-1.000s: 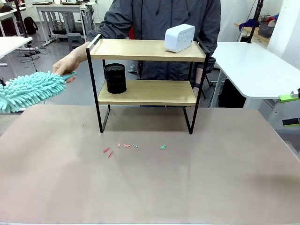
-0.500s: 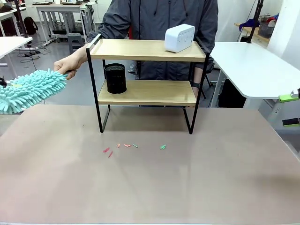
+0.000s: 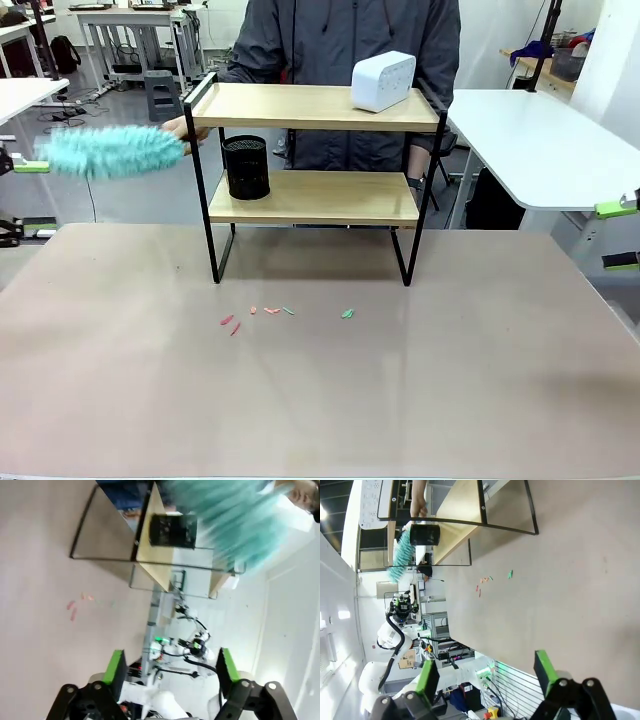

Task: Clean the shelf.
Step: Hand the Duster back to the human.

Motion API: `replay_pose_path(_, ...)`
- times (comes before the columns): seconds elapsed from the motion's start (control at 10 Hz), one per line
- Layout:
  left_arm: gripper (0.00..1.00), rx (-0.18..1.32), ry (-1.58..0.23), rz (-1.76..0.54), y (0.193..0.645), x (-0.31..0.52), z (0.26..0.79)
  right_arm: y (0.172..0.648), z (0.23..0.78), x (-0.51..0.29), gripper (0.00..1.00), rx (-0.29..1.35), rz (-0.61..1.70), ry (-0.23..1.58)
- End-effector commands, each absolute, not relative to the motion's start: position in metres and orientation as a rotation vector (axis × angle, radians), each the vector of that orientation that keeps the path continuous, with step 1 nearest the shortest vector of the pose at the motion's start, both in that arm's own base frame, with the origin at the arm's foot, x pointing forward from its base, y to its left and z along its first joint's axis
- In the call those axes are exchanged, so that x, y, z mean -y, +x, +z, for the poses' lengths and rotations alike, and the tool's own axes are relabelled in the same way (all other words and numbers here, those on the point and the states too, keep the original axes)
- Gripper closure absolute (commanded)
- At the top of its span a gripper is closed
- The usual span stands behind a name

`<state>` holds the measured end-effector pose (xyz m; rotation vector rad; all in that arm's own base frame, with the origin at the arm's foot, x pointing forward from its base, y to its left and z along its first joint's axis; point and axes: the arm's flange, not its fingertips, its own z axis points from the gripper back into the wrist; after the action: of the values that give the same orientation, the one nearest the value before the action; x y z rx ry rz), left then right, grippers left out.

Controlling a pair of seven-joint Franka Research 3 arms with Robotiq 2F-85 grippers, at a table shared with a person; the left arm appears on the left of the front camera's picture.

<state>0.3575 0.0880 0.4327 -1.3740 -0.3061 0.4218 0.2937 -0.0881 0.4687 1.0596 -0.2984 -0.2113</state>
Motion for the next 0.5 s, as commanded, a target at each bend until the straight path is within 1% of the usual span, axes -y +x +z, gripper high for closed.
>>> replay_pose_path(0.0, 0.0, 0.205, -1.508, 0.387, 0.359, -0.045, 0.401, 0.293, 0.469, 0.094, 0.0, 0.302, -0.184, 1.051)
replay_pose_path(0.1, 0.0, 0.126, -1.518, 0.356, 0.365, -0.014, 0.384, 0.293, 0.469, 0.094, 0.0, 0.302, -0.184, 1.051)
replay_pose_path(0.2, 0.0, 0.101, -1.495, 0.322, 0.369, 0.022, 0.375, 0.294, 0.469, 0.088, 0.0, 0.299, -0.211, 1.06)
replay_pose_path(0.3, 0.0, 0.073, -1.485, 0.34, 0.37, 0.044, 0.373, 0.299, 0.466, 0.072, 0.0, 0.32, -0.21, 1.164)
replay_pose_path(0.4, 0.0, 0.058, -1.507, 0.338, 0.369, 0.053, 0.378, 0.317, 0.456, 0.029, 0.0, 0.344, -0.213, 1.259)
